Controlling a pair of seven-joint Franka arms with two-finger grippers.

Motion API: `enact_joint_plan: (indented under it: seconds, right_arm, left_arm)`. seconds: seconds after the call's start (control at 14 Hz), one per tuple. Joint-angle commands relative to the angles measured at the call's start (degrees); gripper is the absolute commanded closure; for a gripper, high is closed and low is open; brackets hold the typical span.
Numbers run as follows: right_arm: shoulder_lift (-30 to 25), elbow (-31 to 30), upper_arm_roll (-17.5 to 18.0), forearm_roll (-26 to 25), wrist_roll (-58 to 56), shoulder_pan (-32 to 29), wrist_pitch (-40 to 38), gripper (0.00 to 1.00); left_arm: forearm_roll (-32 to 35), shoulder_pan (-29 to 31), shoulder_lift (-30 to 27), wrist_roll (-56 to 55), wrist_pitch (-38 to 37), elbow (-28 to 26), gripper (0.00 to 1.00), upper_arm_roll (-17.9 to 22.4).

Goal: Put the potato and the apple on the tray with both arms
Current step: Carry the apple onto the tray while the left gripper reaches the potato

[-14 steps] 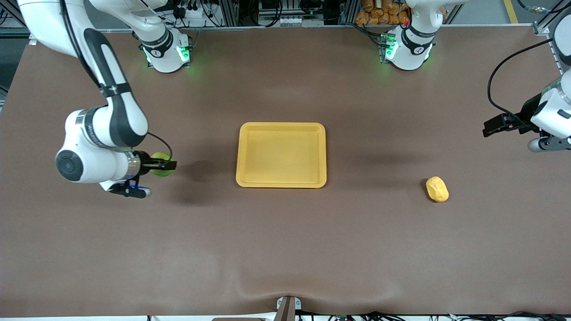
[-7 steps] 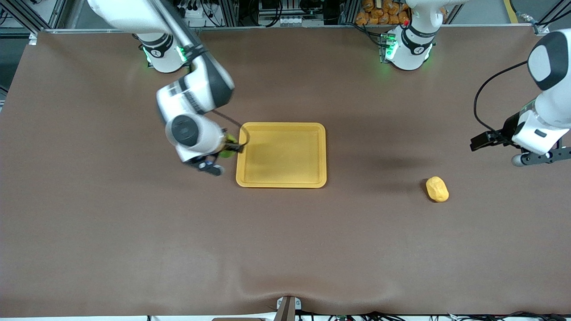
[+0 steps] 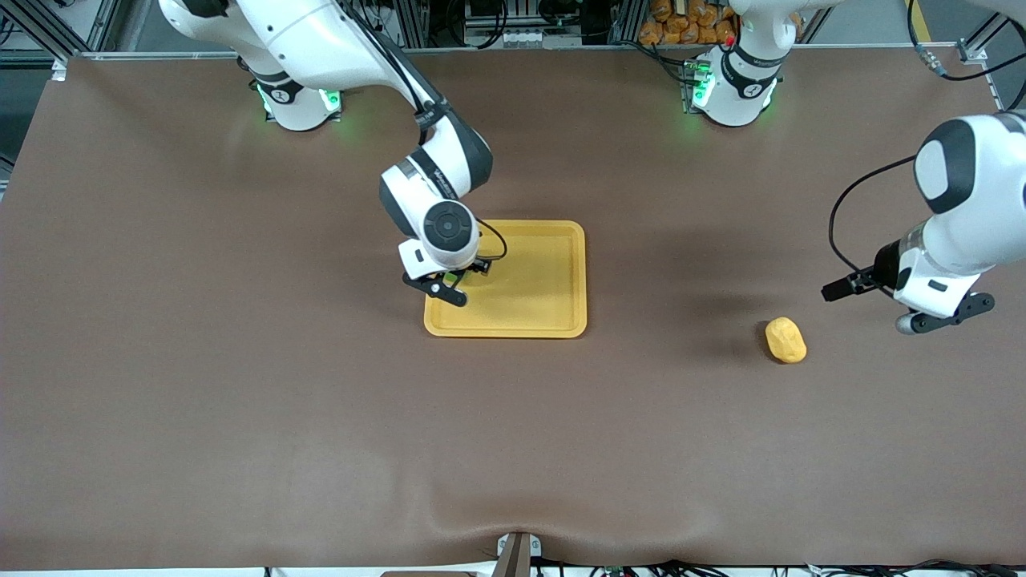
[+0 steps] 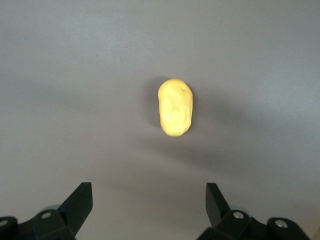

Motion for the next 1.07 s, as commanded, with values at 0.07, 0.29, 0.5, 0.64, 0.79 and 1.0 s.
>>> enact_joint_plan:
  seconds: [0.07, 0.29, 0.5, 0.64, 0.79, 1.0]
  right_arm:
    - [2.23, 3.17, -0.62, -1.58, 1.83, 0.60, -1.11, 0.22]
    - [3.29, 3.17, -0.62, -1.58, 1.22, 0.25, -1.20, 0.00]
    - [3.03, 5.70, -0.62, -1.41, 1.04, -0.01, -2.07, 0.00]
    - [2.32, 7.99, -0.71, -1.06, 0.87, -0.62, -7.23, 0.00]
    - [0.84, 9.93, -0.63, -0.44, 0.95, -2.99, -14.35, 0.00]
    - [-3.99, 9.85, -0.36, 0.35, -3.15, -8.52, -17.18, 0.00]
  left_arm:
    - [-1.11, -0.08, 5.03, -2.18, 5.12, 1.05, 0.00, -0.05]
    - [-1.11, -0.34, 9.07, -4.03, 7.86, 3.33, 0.00, -0.05]
    - [-1.11, -0.78, 12.33, -8.33, 11.54, 4.31, 0.00, -0.49]
    - [-1.11, -0.70, 14.52, -9.04, 14.27, 4.31, 0.00, -0.58]
    - [-1.20, -0.70, 15.85, -9.31, 15.25, 4.31, 0.00, -0.58]
    - [-1.20, -0.78, 17.17, -10.19, 15.51, 4.40, 0.00, -0.58]
